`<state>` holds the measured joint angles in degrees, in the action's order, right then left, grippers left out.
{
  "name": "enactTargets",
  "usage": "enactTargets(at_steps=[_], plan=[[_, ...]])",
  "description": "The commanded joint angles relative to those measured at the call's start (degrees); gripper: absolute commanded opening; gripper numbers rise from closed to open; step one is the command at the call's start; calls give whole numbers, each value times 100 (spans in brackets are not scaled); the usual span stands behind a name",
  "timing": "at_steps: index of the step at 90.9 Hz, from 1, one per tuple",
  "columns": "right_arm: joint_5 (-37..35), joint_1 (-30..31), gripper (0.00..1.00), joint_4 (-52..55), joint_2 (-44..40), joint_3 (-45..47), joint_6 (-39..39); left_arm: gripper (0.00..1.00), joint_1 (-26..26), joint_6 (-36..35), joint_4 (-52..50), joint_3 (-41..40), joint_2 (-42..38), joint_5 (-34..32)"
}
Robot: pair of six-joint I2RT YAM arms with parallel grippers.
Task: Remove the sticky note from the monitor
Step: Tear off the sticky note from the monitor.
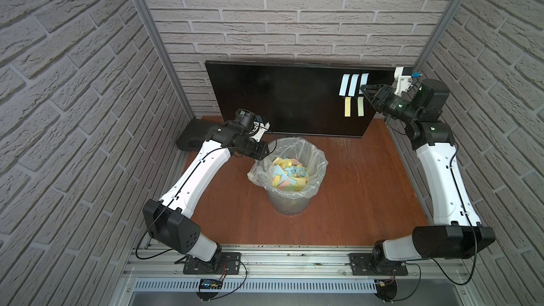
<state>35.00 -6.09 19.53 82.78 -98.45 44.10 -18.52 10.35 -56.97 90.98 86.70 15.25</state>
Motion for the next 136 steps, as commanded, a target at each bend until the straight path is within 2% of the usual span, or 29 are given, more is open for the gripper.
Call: enactTargets(at_steps=[1, 19, 35, 71, 136], plan=[[72, 42, 40, -266, 17, -131, -64, 38, 77, -23, -17, 148, 67, -17], [75, 64, 24, -336, -15, -79, -24, 38, 82, -24, -22, 140, 58, -17], [34, 64, 3, -309, -106, -6, -42, 38, 86, -27, -16, 137, 58, -20], [-47, 73, 3, -320, -617, 338, 0, 38, 95, -21, -7, 121, 38, -30], [-26, 77, 3, 36, -1295, 271, -52, 38, 104, -15, -16, 129, 32, -12]])
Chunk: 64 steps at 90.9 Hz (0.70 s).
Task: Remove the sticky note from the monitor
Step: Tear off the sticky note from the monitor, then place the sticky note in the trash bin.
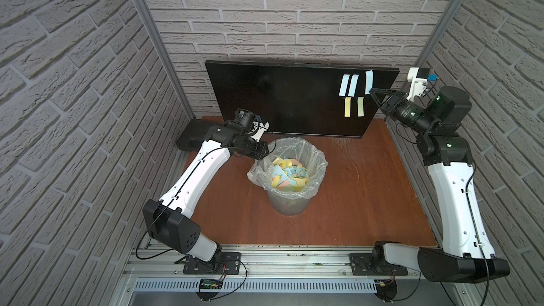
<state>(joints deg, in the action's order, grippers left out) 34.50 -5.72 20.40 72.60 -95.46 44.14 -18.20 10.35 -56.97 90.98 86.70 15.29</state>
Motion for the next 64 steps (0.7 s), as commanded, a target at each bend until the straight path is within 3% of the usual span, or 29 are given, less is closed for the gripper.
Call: enactTargets(at_steps=[1, 13, 26, 44, 64], plan=[[36, 38, 3, -48, -292, -31, -56, 38, 71, -15, -16, 130, 32, -17], [134, 170, 3, 6, -491, 100, -45, 38, 71, -15, -16, 128, 23, -17], [-75, 708, 3, 216, -830, 500, -324, 38, 71, -13, -16, 127, 23, -17], [-798, 2159, 3, 521, -1037, 1311, -946, 38, 75, -33, -22, 131, 35, -9], [-1944, 3674, 3, 868, -672, 1943, -1593, 38, 84, -33, -38, 148, 49, 10]])
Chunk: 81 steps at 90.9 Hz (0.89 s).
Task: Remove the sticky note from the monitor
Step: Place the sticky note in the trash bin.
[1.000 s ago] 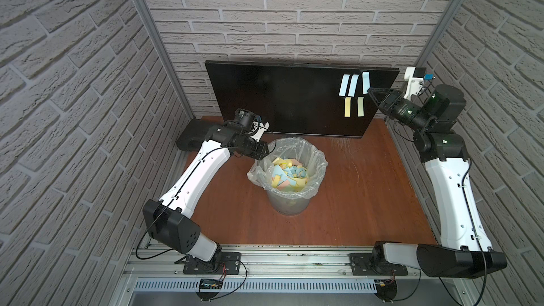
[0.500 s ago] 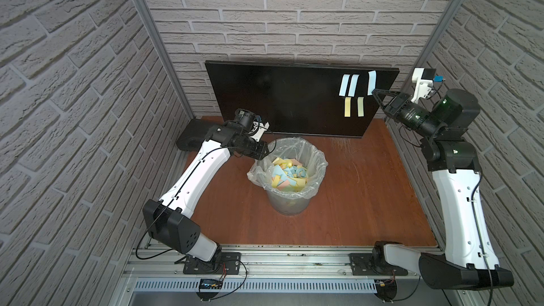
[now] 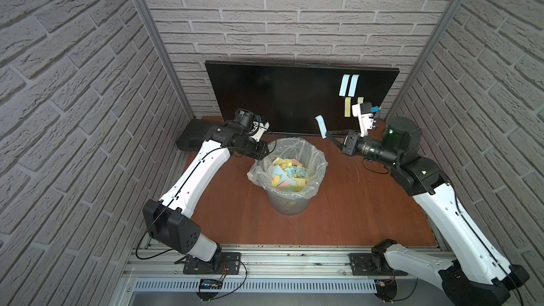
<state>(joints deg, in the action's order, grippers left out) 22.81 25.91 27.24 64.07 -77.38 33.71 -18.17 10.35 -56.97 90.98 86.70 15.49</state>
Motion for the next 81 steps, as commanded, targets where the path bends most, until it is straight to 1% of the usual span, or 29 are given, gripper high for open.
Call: enactTargets(at_steps=[1, 13, 23, 37, 48, 53, 69, 81], plan=[[-833, 577, 3, 211, 218, 140, -599, 38, 84, -33, -40, 144, 49, -10], [-1525, 1295, 3, 601, 642, 66, -1059, 38, 82, -33, -42, 145, 38, -10], [-2056, 1741, 3, 950, 994, -101, -1345, 38, 80, -33, -49, 148, 40, -5], [-2661, 2166, 3, 1450, 1441, -380, -1599, 38, 94, -33, -37, 131, 25, -18], [-2814, 2322, 4, 1551, 1623, -456, -1657, 38, 102, -24, -29, 114, 14, -6], [-2837, 2357, 7, 1567, 1682, -482, -1672, 38, 101, -25, -32, 114, 10, -10], [-2944, 2379, 23, 1663, 1780, -589, -1692, 38, 107, -24, -24, 117, 14, -9], [-2979, 2379, 29, 1692, 1717, -697, -1701, 38, 109, -24, -25, 122, 13, -2]])
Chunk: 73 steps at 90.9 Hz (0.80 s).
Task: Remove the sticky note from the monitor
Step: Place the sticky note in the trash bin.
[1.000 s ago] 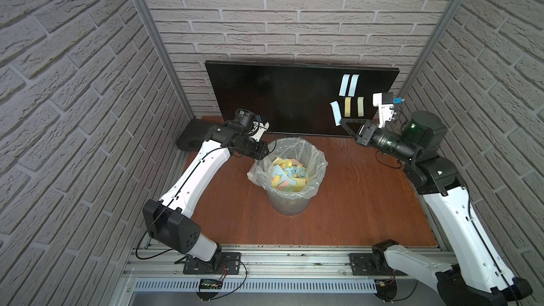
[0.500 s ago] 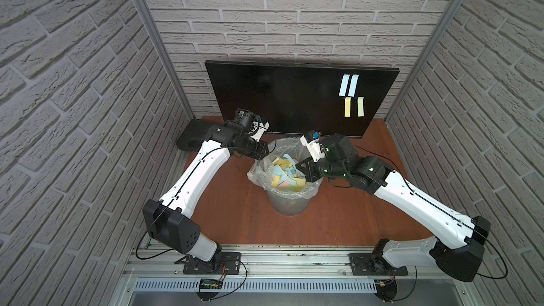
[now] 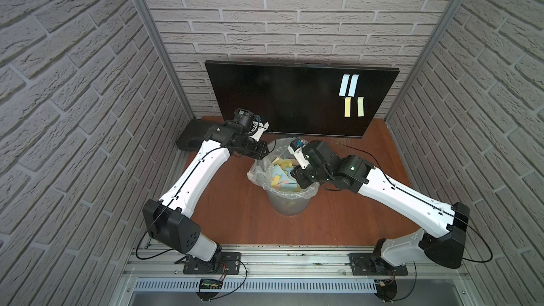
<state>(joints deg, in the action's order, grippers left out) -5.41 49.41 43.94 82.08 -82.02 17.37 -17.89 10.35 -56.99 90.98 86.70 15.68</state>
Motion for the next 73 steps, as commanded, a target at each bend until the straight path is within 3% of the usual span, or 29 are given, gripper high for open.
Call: enactTargets(at_steps=[1, 34, 52, 73], plan=[[-155, 36, 29, 29, -90, -252, -62, 38, 82, -24, -18, 122, 9, -21], [112, -222, 33, 7, -676, -885, 57, 38, 76, -33, -13, 113, 14, -16], [1107, -1156, 37, -213, -1178, -928, 517, 38, 78, -42, -7, 112, 14, -3], [1649, -2451, 38, -274, -1598, -983, 943, 37, 76, -42, -14, 112, 10, 3]])
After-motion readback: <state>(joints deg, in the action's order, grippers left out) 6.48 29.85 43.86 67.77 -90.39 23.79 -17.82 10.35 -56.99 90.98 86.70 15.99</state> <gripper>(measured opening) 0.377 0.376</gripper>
